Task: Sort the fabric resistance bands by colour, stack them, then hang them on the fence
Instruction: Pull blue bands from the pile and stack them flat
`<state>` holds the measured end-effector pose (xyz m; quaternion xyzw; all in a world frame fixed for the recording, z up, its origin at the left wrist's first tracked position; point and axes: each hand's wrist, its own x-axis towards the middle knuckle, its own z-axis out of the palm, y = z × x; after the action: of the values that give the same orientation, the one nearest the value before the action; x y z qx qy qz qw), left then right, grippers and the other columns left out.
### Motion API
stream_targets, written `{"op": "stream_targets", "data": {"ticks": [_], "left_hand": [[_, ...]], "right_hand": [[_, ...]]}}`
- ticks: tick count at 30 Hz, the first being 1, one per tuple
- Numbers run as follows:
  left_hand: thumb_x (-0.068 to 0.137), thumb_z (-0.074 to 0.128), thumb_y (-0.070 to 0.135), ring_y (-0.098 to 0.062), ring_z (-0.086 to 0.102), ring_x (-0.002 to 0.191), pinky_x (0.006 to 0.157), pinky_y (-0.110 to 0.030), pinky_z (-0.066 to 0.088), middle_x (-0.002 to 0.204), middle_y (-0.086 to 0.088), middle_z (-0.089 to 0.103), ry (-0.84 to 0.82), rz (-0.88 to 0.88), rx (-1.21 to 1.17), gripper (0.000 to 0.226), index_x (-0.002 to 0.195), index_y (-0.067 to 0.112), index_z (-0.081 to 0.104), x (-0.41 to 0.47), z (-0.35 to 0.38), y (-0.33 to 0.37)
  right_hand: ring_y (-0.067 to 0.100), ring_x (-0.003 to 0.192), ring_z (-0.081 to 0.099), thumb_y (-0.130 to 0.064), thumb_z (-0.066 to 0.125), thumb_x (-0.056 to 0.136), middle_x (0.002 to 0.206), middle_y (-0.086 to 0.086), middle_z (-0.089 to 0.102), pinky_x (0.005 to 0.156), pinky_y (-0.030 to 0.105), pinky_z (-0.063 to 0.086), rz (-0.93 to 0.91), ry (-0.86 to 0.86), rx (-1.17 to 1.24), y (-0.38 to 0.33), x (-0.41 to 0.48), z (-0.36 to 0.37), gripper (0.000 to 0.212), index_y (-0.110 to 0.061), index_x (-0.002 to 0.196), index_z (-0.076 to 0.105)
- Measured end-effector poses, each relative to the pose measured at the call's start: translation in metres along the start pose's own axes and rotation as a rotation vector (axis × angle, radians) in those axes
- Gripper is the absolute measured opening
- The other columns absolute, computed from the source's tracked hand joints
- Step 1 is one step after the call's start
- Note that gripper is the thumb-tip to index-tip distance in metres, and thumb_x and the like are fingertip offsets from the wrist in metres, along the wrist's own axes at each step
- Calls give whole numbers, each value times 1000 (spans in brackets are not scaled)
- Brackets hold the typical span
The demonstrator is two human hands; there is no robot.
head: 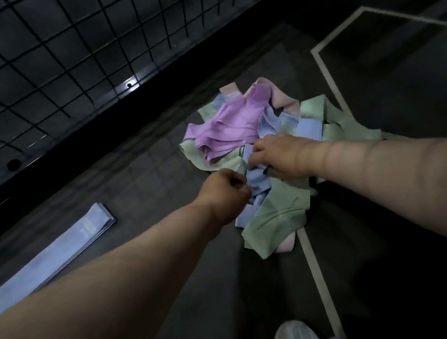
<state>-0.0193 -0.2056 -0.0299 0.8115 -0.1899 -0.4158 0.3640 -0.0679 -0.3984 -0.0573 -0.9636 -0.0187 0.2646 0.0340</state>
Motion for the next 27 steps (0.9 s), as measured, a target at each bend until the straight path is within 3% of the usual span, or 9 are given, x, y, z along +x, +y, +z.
{"op": "stream_targets", "data": {"ticks": [4, 8, 10, 13, 16, 19, 23, 25, 27], "left_hand": [[86, 68, 17, -10, 57, 76, 68, -21, 47, 88, 2, 63, -25, -46, -15, 29, 114, 9, 65, 7, 16, -8], [85, 74, 26, -16, 64, 102, 91, -35, 54, 109, 3, 62, 45, -55, -196, 55, 132, 19, 47, 12, 19, -7], [86, 74, 29, -16, 64, 98, 81, -32, 56, 110, 0, 63, 125, -25, -310, 59, 135, 23, 42, 17, 14, -1], [89, 71, 33, -10, 62, 73, 55, -19, 49, 96, -4, 63, 235, -1, -458, 54, 133, 28, 40, 21, 2, 7], [91, 69, 35, -10, 58, 62, 47, -19, 45, 88, -5, 64, 270, 26, -385, 23, 108, 22, 60, 26, -10, 8], [83, 72, 48, -13, 63, 70, 51, -20, 47, 94, -7, 64, 336, 80, -333, 22, 90, 28, 64, 30, -24, 5], [94, 65, 28, -16, 65, 77, 73, -34, 54, 103, -7, 68, 103, -20, -678, 37, 126, 17, 49, 24, -51, 2], [97, 61, 18, -14, 65, 69, 70, -33, 54, 92, -7, 70, 23, -13, -710, 33, 127, 6, 54, 18, -63, 0], [97, 59, 14, -12, 66, 65, 63, -26, 54, 86, -6, 70, 40, 2, -738, 20, 115, 5, 62, 13, -74, -2]], "right_hand": [[26, 108, 55, -23, 57, 94, 117, 5, 57, 92, 38, 45, 94, 203, 319, 1, 2, -1, 24, -18, 115, 66], [17, 85, 59, -20, 54, 95, 94, 1, 66, 75, 30, 45, 177, 264, 650, -6, 3, -19, 16, -18, 105, 66], [10, 70, 51, -28, 62, 94, 77, -4, 58, 67, 26, 40, 152, 249, 747, -6, 4, -26, 12, -19, 86, 64], [5, 56, 37, -36, 67, 91, 63, -7, 41, 57, 26, 33, 125, 159, 864, -9, 3, -37, 35, -22, 66, 48], [-1, 62, 51, -32, 69, 91, 66, -13, 58, 62, 19, 42, 78, 61, 996, -14, 1, -47, 20, -22, 75, 63], [2, 90, 67, -26, 70, 91, 91, -9, 74, 84, 21, 51, 69, 18, 1072, -17, 3, -55, 4, -25, 93, 73], [20, 105, 69, -23, 68, 93, 110, 9, 73, 95, 35, 54, 34, -2, 1239, -20, 3, -68, 26, -10, 115, 69], [28, 108, 68, -24, 67, 93, 113, 15, 72, 99, 43, 53, 29, -25, 1377, -21, 4, -74, 34, -4, 120, 65], [37, 115, 63, -29, 67, 91, 118, 23, 67, 106, 52, 45, -18, -62, 1457, -23, 6, -76, 46, 4, 121, 61]]}}
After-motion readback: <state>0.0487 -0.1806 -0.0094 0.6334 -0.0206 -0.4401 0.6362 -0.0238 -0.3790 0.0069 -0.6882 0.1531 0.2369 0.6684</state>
